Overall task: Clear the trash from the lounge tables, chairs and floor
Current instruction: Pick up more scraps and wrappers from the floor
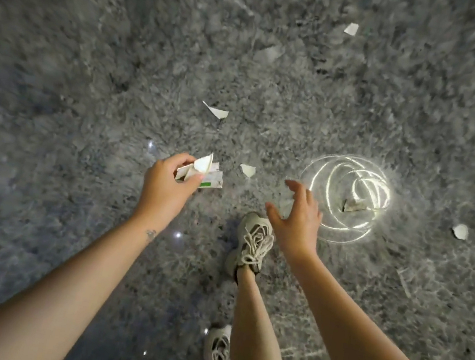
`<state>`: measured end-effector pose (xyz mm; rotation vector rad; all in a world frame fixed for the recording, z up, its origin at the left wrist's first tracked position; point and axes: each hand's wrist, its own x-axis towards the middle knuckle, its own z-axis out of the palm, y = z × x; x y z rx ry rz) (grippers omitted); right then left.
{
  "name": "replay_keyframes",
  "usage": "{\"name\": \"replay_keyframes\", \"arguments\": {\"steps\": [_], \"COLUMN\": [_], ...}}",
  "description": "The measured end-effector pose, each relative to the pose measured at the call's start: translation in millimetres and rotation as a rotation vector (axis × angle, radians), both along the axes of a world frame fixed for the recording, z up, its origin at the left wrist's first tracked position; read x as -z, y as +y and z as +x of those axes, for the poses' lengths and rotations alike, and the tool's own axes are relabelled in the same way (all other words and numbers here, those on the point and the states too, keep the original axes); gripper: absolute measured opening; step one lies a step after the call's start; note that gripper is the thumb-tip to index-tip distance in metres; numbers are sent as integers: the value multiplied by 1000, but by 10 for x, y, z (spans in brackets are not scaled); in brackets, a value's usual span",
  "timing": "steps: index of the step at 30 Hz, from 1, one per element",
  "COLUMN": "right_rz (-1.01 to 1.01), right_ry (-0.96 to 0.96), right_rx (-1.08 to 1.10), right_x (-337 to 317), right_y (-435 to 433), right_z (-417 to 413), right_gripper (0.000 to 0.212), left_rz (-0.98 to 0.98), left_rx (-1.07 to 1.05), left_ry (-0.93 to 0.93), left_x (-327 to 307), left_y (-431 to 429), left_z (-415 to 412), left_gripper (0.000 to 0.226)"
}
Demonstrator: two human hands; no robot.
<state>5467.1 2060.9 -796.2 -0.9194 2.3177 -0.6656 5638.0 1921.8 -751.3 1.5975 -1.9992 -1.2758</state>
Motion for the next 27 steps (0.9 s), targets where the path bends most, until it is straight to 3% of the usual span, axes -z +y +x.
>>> {"name": "replay_keyframes", "arguments": {"steps": [9, 20, 27], "right_rz": [241, 439, 451], "right_ry": [13, -15, 81], "right_rx": [-84, 71, 265], "right_x": [1054, 3279, 3899], "right_y": [-1163, -1663, -1730], "right_z": [-368, -253, -88], "right_gripper": [48, 44, 34], "left_rz": [38, 207, 294], "left_rx": [-27, -83, -157], "left_ry": [-54, -30, -27], "left_x": [864, 2966, 3538], "left_y": [-1177, -1690, -1822], "left_z": [-322, -386, -180], "left_gripper": [8, 12, 17]}}
